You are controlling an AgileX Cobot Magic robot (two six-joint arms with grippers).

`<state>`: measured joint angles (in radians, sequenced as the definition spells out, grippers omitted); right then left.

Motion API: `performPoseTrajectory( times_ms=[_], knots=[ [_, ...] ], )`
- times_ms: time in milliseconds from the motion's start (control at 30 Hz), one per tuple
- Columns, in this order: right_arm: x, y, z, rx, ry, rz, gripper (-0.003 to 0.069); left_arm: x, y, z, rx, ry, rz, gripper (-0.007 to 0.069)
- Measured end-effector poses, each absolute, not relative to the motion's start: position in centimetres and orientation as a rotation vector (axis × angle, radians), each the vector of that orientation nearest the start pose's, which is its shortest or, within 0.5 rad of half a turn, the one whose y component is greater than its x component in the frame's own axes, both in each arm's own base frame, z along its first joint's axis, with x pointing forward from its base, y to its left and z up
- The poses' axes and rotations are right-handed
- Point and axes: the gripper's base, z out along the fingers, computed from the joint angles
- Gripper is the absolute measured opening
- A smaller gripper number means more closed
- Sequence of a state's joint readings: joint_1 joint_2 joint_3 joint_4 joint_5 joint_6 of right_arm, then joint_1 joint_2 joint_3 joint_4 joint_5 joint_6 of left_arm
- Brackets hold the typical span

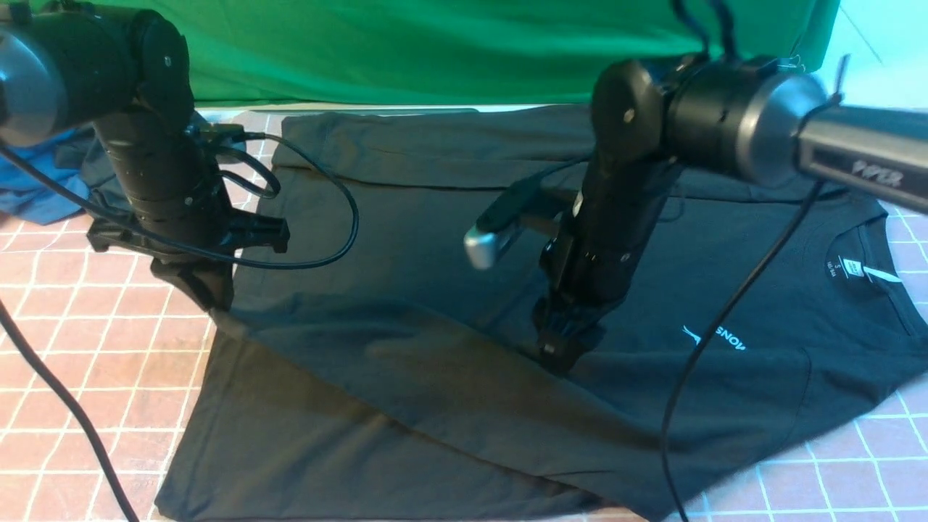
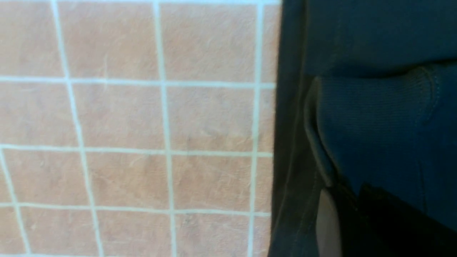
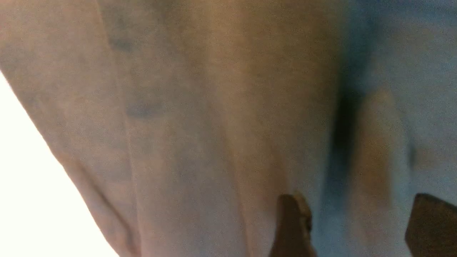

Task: Fold a long-sleeved shirt over a pink coffee tablecloth.
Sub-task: 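Fold the left side of the dark shirt inward over its body with the left gripper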

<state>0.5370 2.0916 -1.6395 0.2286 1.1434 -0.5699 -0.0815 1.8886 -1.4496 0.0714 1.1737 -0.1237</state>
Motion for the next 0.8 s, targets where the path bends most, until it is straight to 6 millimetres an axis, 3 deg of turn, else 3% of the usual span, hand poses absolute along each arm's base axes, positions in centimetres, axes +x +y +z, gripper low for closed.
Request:
performPoseTrajectory(
  times_ms=[233, 600, 800],
  knots=[
    [35.6, 24.7, 18.7, -1.486, 2.572, 0.284, 0.0465, 37.2, -2.3, 22.3, -0.030, 3.084, 0.109, 0.0048],
    [36.3, 24.1, 18.6, -1.436, 2.571, 0.208, 0.0454, 36.8, -2.3, 22.3, -0.032, 3.119, 0.118, 0.0048],
    [36.2, 24.1, 17.1, -1.461, 2.627, 0.210, 0.0451, 36.8, -2.0, 22.4, -0.082, 3.114, 0.162, 0.0048]
  ],
)
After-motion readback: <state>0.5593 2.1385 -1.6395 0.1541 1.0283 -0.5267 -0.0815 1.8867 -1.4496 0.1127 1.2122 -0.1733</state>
